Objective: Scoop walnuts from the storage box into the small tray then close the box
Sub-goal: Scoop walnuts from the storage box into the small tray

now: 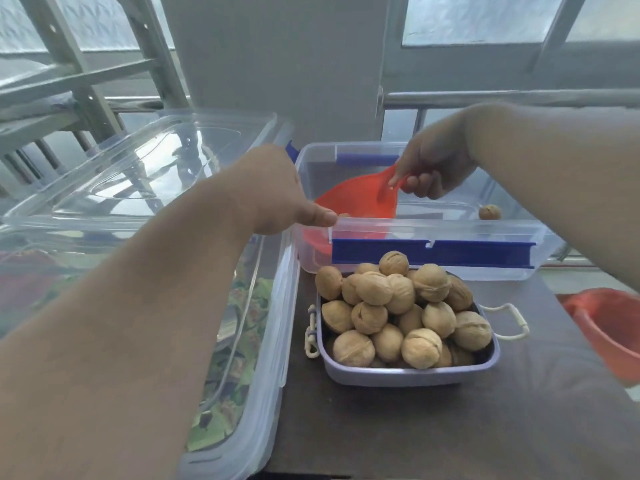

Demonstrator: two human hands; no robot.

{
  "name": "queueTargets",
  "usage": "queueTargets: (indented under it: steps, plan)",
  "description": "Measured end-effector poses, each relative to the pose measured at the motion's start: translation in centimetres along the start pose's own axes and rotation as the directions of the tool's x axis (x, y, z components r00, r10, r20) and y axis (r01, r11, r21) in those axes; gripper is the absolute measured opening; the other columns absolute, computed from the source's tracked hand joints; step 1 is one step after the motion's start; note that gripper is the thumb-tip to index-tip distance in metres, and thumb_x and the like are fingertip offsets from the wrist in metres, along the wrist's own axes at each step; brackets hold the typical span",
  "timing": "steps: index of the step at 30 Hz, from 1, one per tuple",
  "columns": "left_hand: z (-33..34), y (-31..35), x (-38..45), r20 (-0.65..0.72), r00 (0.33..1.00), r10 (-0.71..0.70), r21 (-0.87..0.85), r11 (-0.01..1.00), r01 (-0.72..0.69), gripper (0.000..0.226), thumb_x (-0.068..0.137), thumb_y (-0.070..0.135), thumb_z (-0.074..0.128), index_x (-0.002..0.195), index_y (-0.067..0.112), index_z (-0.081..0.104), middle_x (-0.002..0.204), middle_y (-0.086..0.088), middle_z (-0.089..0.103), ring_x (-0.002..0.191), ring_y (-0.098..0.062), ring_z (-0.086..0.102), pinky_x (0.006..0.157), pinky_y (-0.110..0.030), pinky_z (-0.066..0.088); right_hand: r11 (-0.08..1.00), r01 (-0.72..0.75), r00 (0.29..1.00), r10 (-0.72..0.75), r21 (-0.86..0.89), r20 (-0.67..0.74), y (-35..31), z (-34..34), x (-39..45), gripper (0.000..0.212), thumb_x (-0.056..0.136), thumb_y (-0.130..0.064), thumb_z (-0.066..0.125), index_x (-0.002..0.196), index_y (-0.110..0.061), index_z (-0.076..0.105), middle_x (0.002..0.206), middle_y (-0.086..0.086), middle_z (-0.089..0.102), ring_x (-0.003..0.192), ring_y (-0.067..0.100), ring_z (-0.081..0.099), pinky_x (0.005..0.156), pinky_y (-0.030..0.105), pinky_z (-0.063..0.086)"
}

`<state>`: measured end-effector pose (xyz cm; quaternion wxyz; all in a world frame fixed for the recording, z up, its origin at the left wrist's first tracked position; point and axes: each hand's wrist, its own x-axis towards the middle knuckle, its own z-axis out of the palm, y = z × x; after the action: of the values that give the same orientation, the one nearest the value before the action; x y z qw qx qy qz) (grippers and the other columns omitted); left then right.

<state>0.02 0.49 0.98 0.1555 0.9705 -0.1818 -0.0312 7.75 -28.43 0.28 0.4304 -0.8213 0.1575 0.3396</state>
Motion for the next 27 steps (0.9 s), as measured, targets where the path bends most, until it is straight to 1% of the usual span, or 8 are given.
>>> queueTargets:
  steps: [3, 6, 11, 16, 19, 21, 24, 27]
  plan:
    - [0.0, -0.1, -0.1, -0.010, 1.000, -0.005, -0.048, 0.999, 0.004, 0.068, 0.071, 0.065, 0.086, 0.085, -0.001, 0.082, 0.090, -0.022, 0.077, 0.091, -0.038, 0.074, 0.087, -0.055, 0.060, 0.985, -0.149, 0.982, 0.137, 0.083, 0.129, 3.0, 1.0, 0.9, 0.011, 0.100, -0.016, 0.067, 0.097, -0.008, 0.073, 0.074, 0.004, 0.059, 0.050, 0.006, 0.045, 0.037, 0.011, 0.031]
    - [0.0, -0.2, -0.2, -0.011, 1.000, 0.000, -0.077, 0.997, -0.001, 0.063, 0.071, 0.062, 0.088, 0.081, 0.000, 0.081, 0.086, -0.023, 0.076, 0.088, -0.038, 0.074, 0.083, -0.051, 0.062, 0.982, -0.177, 0.973, 0.164, 0.067, 0.165, 3.9, 1.5, 1.6, 0.026, 0.099, -0.023, 0.072, 0.121, -0.010, 0.073, 0.086, 0.002, 0.063, 0.057, 0.007, 0.046, 0.049, 0.010, 0.028]
    - [-0.2, -0.5, -0.1, -0.048, 0.999, -0.004, -0.095, 0.995, 0.000, 0.050, 0.073, 0.056, 0.090, 0.073, 0.007, 0.079, 0.075, -0.015, 0.074, 0.080, -0.033, 0.073, 0.073, -0.040, 0.059, 0.996, 0.016, 0.997, -0.022, 0.090, 0.071, 3.5, 1.5, -0.4, 0.015, 0.105, -0.019, 0.062, 0.113, -0.007, 0.064, 0.075, 0.005, 0.058, 0.050, 0.005, 0.039, 0.046, 0.013, 0.028]
    - [-0.4, -0.8, 0.0, -0.053, 0.999, -0.002, -0.070, 0.998, -0.002, 0.045, 0.074, 0.054, 0.091, 0.069, 0.012, 0.077, 0.070, -0.007, 0.074, 0.074, -0.026, 0.072, 0.069, -0.034, 0.056, 0.954, 0.230, 0.973, -0.224, 0.193, -0.050, 4.0, 2.6, -3.3, 0.008, 0.107, -0.016, 0.057, 0.101, -0.012, 0.059, 0.071, 0.005, 0.052, 0.048, 0.006, 0.032, 0.043, 0.015, 0.023]
    - [-0.3, -0.9, 0.1, -0.042, 0.999, -0.005, -0.053, 0.999, 0.003, 0.046, 0.077, 0.054, 0.089, 0.073, 0.009, 0.079, 0.074, -0.009, 0.075, 0.078, -0.026, 0.072, 0.074, -0.038, 0.060, 0.916, 0.312, 0.946, -0.277, 0.251, -0.168, 4.5, 3.2, -5.8, 0.009, 0.107, -0.015, 0.057, 0.115, -0.010, 0.059, 0.068, 0.005, 0.052, 0.047, 0.006, 0.031, 0.043, 0.016, 0.023]
    - [-0.3, -1.0, 0.0, -0.026, 1.000, -0.003, -0.053, 0.999, 0.001, 0.044, 0.080, 0.056, 0.087, 0.074, 0.012, 0.080, 0.075, -0.006, 0.075, 0.078, -0.023, 0.072, 0.070, -0.035, 0.056, 0.893, 0.369, 0.919, -0.311, 0.256, -0.240, 4.9, 3.7, -7.9, 0.012, 0.107, -0.013, 0.057, 0.116, -0.006, 0.060, 0.068, 0.006, 0.050, 0.047, 0.007, 0.031, 0.042, 0.016, 0.023]
    - [-0.3, -0.6, -0.7, -0.031, 0.999, 0.025, -0.077, 0.997, -0.027, 0.043, 0.084, 0.058, 0.082, 0.091, 0.015, 0.082, 0.086, 0.002, 0.072, 0.084, -0.015, 0.067, 0.071, -0.033, 0.049, 0.866, 0.454, 0.862, -0.367, 0.209, -0.348, 5.8, 4.9, -11.2, 0.015, 0.105, -0.011, 0.059, 0.112, -0.002, 0.069, 0.067, 0.007, 0.050, 0.046, 0.009, 0.031, 0.041, 0.018, 0.025]
    - [-0.5, 0.3, -1.4, -0.074, 0.997, 0.020, -0.195, 0.980, -0.034, 0.053, 0.084, 0.059, 0.081, 0.115, 0.016, 0.075, 0.106, 0.000, 0.069, 0.097, -0.017, 0.065, 0.085, -0.038, 0.052, 0.844, 0.502, 0.811, -0.386, 0.186, -0.440, 7.0, 6.4, -13.5, 0.013, 0.103, -0.010, 0.063, 0.108, -0.003, 0.073, 0.066, 0.009, 0.052, 0.045, 0.010, 0.034, 0.041, 0.020, 0.031]
